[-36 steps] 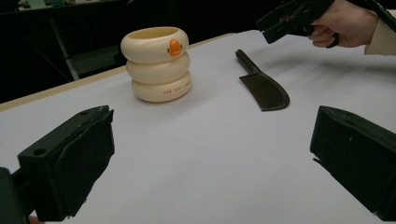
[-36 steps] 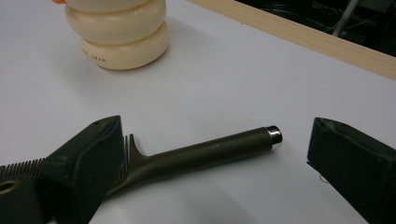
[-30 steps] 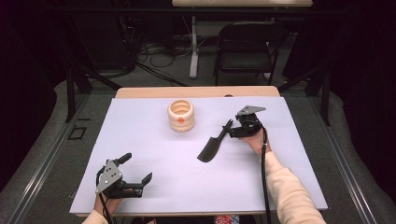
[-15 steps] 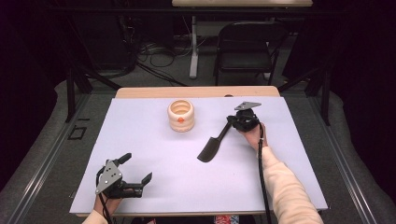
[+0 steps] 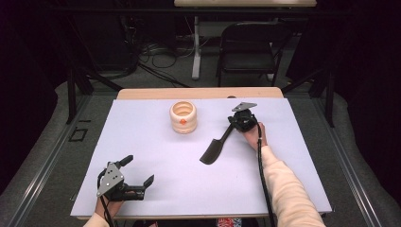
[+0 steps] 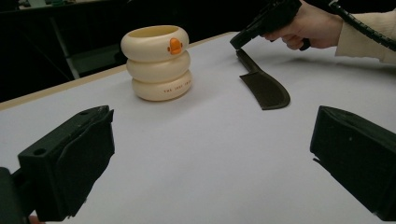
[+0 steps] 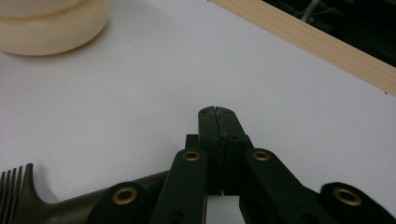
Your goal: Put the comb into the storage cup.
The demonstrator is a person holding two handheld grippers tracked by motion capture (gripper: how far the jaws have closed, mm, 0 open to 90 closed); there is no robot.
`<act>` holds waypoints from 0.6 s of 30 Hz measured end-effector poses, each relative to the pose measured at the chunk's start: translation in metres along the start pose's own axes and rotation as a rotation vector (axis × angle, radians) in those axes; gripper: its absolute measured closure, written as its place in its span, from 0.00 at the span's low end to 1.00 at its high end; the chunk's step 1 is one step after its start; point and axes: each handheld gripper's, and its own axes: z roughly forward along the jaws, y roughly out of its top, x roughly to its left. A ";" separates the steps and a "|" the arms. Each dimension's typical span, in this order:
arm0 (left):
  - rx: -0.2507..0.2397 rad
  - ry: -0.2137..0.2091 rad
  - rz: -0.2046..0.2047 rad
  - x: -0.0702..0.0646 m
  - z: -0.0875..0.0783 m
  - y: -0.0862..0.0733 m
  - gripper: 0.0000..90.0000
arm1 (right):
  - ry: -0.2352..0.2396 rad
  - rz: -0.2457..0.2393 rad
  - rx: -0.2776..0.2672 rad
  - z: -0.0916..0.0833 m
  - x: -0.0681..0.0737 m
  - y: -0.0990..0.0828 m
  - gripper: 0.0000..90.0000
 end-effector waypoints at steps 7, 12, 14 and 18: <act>-0.003 0.000 0.001 0.000 -0.001 0.000 0.00 | -0.021 -0.013 0.040 0.004 -0.001 -0.002 1.00; -0.004 0.000 0.004 0.000 -0.001 0.000 0.00 | -0.025 -0.017 0.062 0.004 -0.002 -0.003 1.00; -0.002 0.000 0.007 0.000 -0.001 0.001 0.00 | -0.029 -0.025 0.092 0.003 -0.002 -0.003 1.00; -0.003 0.001 0.009 -0.001 -0.001 0.001 0.00 | -0.031 -0.030 0.117 0.002 -0.003 -0.003 1.00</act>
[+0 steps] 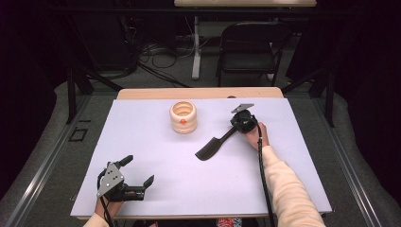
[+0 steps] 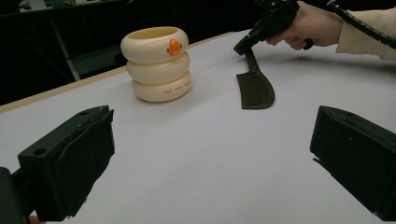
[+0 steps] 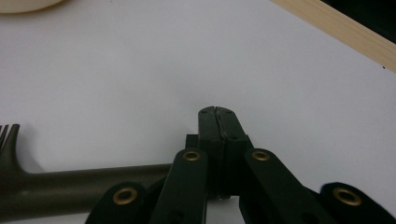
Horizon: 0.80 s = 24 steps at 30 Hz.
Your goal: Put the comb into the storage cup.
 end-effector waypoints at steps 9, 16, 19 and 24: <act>0.000 0.003 -0.001 0.000 0.000 0.000 0.00 | -0.006 0.010 0.050 -0.003 0.000 -0.001 1.00; 0.002 0.004 0.002 0.000 0.001 0.000 0.00 | -0.002 0.021 0.093 -0.010 -0.002 -0.003 1.00; 0.001 0.004 0.002 0.000 0.001 0.000 0.00 | -0.003 0.019 0.112 -0.011 -0.001 -0.004 1.00; -0.001 0.004 0.003 0.000 0.001 0.000 0.00 | 0.005 0.015 0.125 -0.014 0.001 -0.006 1.00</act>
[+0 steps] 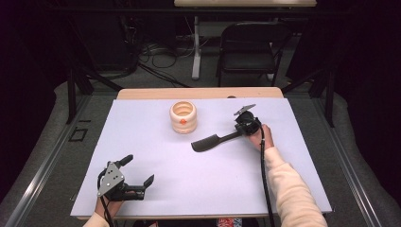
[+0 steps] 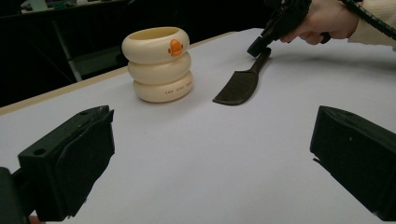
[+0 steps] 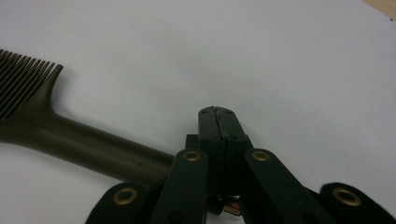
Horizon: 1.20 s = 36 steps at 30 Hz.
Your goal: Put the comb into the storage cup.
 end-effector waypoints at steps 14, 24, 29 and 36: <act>0.000 0.000 0.009 -0.001 0.000 0.001 0.00 | 0.014 -0.003 0.040 -0.005 0.001 -0.007 1.00; -0.001 0.001 0.009 -0.001 0.000 0.001 0.00 | 0.017 -0.023 0.045 -0.011 0.005 -0.008 1.00; -0.003 0.001 0.008 -0.001 0.000 0.001 0.00 | 0.016 -0.031 0.058 -0.014 0.007 -0.007 1.00; -0.002 0.000 0.010 -0.001 0.000 0.001 0.00 | 0.018 -0.020 0.083 -0.018 0.009 -0.009 1.00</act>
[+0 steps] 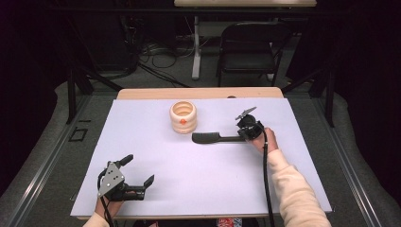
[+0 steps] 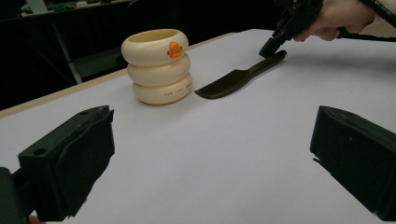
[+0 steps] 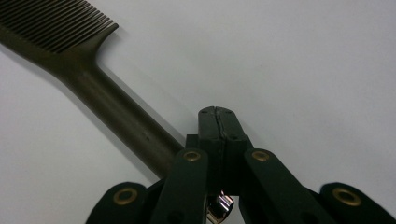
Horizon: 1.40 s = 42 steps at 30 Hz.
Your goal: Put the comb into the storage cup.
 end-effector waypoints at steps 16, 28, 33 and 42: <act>-0.003 0.000 0.003 0.000 0.000 0.000 0.00 | 0.017 -0.020 0.033 -0.006 0.005 -0.004 1.00; -0.005 0.000 0.002 0.000 -0.001 0.001 0.00 | 0.036 -0.020 0.072 -0.008 0.013 -0.006 1.00; -0.005 0.000 0.002 0.000 -0.001 0.001 0.00 | 0.040 -0.036 0.071 -0.010 0.014 -0.006 1.00; -0.006 0.000 0.003 0.000 -0.001 0.001 0.00 | 0.026 -0.024 0.041 -0.014 0.008 -0.007 0.91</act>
